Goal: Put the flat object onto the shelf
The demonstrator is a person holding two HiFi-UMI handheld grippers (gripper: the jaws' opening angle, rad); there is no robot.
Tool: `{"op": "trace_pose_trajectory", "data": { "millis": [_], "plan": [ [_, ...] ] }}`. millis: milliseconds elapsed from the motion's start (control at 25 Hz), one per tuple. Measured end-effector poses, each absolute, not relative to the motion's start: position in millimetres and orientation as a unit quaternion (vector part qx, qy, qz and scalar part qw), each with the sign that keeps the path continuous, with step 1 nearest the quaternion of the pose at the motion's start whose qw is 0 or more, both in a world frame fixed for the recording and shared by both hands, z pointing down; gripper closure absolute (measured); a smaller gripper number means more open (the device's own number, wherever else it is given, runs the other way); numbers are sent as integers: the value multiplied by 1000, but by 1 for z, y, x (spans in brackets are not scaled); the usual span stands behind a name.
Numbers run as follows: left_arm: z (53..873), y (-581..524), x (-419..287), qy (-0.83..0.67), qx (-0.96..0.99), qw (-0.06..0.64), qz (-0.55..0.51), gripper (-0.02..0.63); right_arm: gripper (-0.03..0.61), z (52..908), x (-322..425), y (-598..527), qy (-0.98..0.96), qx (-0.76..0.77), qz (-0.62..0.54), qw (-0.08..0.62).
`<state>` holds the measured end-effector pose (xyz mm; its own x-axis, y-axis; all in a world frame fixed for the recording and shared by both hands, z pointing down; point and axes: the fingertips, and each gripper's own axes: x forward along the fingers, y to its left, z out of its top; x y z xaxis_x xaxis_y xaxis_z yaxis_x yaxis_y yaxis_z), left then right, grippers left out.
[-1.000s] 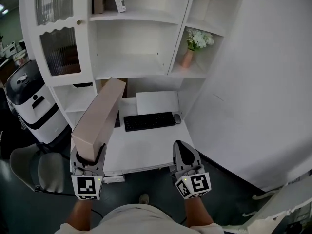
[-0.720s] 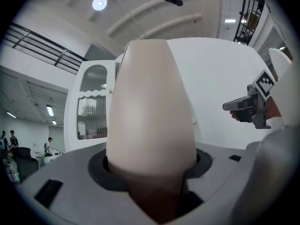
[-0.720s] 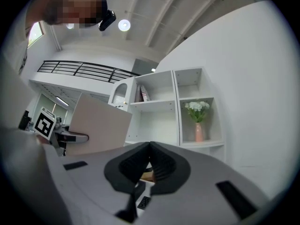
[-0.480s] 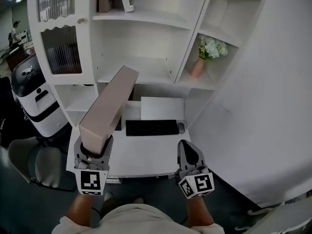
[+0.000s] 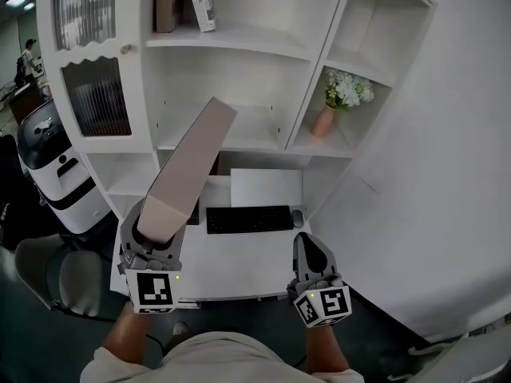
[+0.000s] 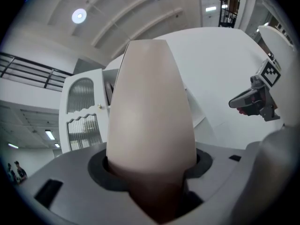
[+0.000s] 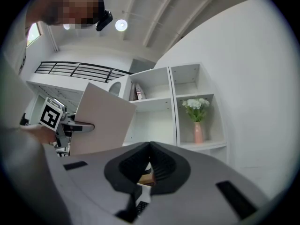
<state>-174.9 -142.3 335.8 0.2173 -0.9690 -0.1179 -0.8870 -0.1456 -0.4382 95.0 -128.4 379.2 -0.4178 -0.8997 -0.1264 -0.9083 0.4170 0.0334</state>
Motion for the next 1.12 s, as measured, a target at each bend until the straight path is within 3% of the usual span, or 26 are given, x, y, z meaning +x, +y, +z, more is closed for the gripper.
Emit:
{"op": "trace_pose_trajectory", "data": {
  "millis": [640, 1120],
  "plan": [
    [289, -183, -112, 568, -637, 429, -296, 339, 575, 387, 123, -155, 837, -542, 33, 62],
    [288, -232, -95, 503, -575, 485, -425, 341, 575, 390, 141, -159, 831, -552, 29, 66]
  ]
}}
